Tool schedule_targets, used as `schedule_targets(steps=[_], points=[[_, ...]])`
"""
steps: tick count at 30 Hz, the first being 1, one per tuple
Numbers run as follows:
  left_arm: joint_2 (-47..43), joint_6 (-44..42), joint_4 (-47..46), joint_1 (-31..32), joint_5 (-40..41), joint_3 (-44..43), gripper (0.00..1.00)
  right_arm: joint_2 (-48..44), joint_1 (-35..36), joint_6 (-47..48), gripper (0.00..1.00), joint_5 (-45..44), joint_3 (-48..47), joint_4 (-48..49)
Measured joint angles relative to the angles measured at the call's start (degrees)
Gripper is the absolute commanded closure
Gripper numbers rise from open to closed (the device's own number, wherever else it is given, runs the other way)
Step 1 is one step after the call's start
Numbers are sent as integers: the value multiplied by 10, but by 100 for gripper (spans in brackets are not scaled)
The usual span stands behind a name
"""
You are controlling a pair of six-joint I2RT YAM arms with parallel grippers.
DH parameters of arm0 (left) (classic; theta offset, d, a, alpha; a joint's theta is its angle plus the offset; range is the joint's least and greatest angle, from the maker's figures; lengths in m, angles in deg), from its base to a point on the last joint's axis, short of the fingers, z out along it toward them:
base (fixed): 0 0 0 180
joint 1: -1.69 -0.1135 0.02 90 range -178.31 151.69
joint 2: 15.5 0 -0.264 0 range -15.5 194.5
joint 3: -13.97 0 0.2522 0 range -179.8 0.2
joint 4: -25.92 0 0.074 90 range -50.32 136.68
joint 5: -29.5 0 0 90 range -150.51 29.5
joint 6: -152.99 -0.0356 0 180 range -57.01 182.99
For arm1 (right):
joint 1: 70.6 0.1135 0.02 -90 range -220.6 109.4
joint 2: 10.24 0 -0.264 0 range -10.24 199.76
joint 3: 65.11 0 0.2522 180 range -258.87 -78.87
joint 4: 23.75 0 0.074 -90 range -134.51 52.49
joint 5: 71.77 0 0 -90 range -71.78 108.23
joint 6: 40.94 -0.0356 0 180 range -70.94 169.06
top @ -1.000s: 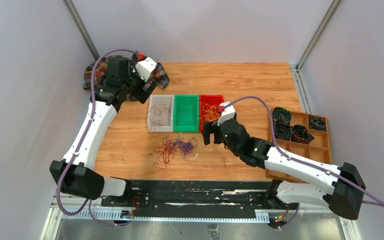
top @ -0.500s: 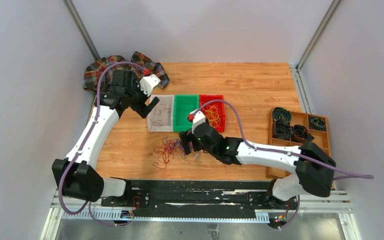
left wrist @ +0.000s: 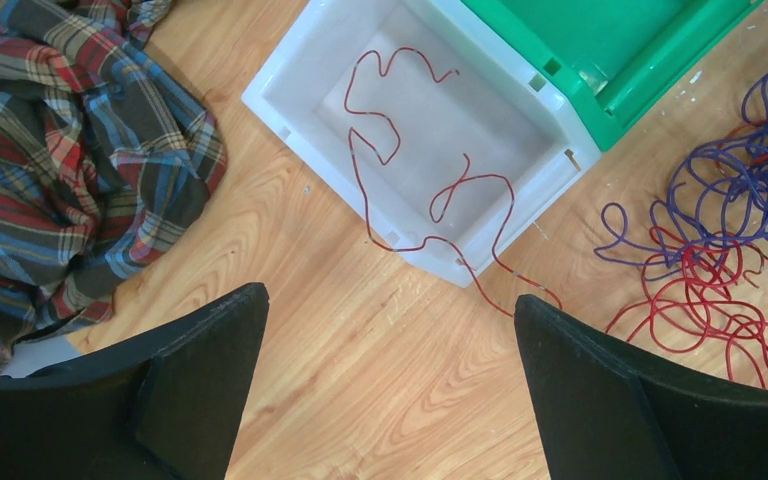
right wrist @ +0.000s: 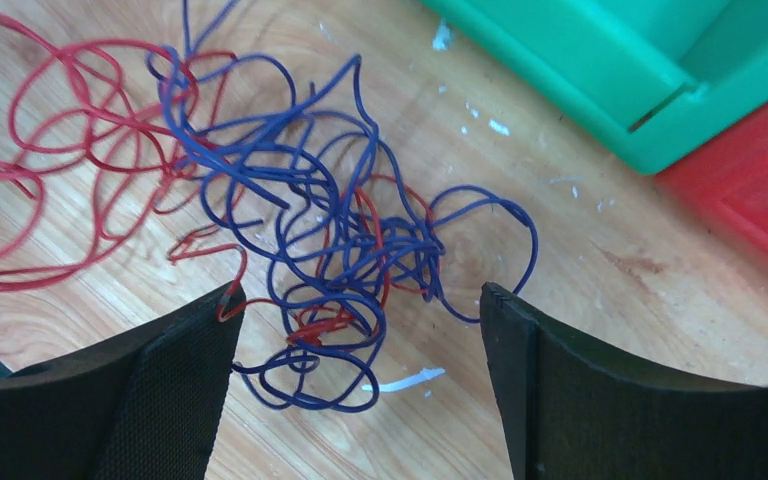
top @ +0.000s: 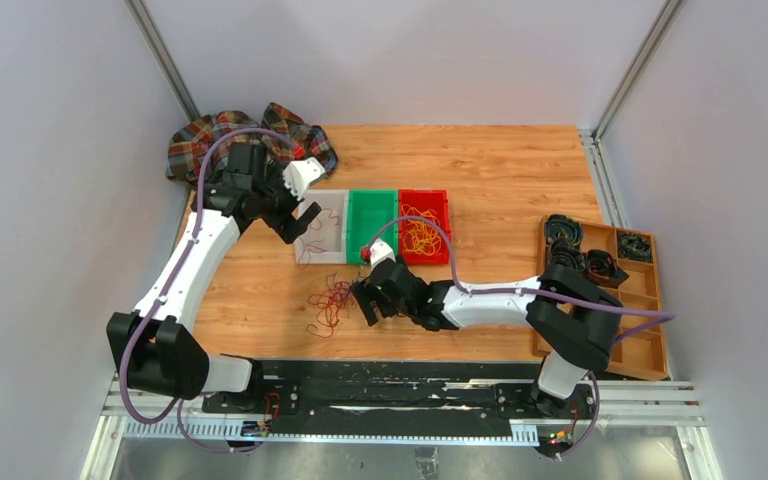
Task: Untangle the cables
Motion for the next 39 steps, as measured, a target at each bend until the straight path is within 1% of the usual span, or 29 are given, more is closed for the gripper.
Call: schedule_targets(steps=[11, 15, 17, 19, 21, 24, 28, 32, 39], points=[[4, -31, 8, 0, -21, 0, 2, -4, 0, -7, 20, 10, 64, 47], [10, -37, 13, 1, -26, -2, 1, -38, 0, -23, 21, 9, 101, 55], [26, -37, 17, 8, -19, -11, 0, -61, 0, -37, 22, 5, 123, 53], [42, -36, 17, 18, -15, -15, 1, -80, 0, -48, 22, 3, 141, 52], [57, -34, 18, 32, -14, -17, 4, -99, 0, -57, 23, -1, 157, 47], [75, -34, 21, 49, -13, -17, 14, -125, 0, -68, 23, -3, 171, 29], [98, -34, 21, 61, -4, -17, 21, -168, 0, -74, 23, -8, 182, 2], [131, -21, 20, 61, 16, -17, 32, -227, 0, -78, 26, -22, 187, -19], [196, 15, -2, 68, 73, -17, 44, -305, 0, -85, 29, -57, 192, -45]])
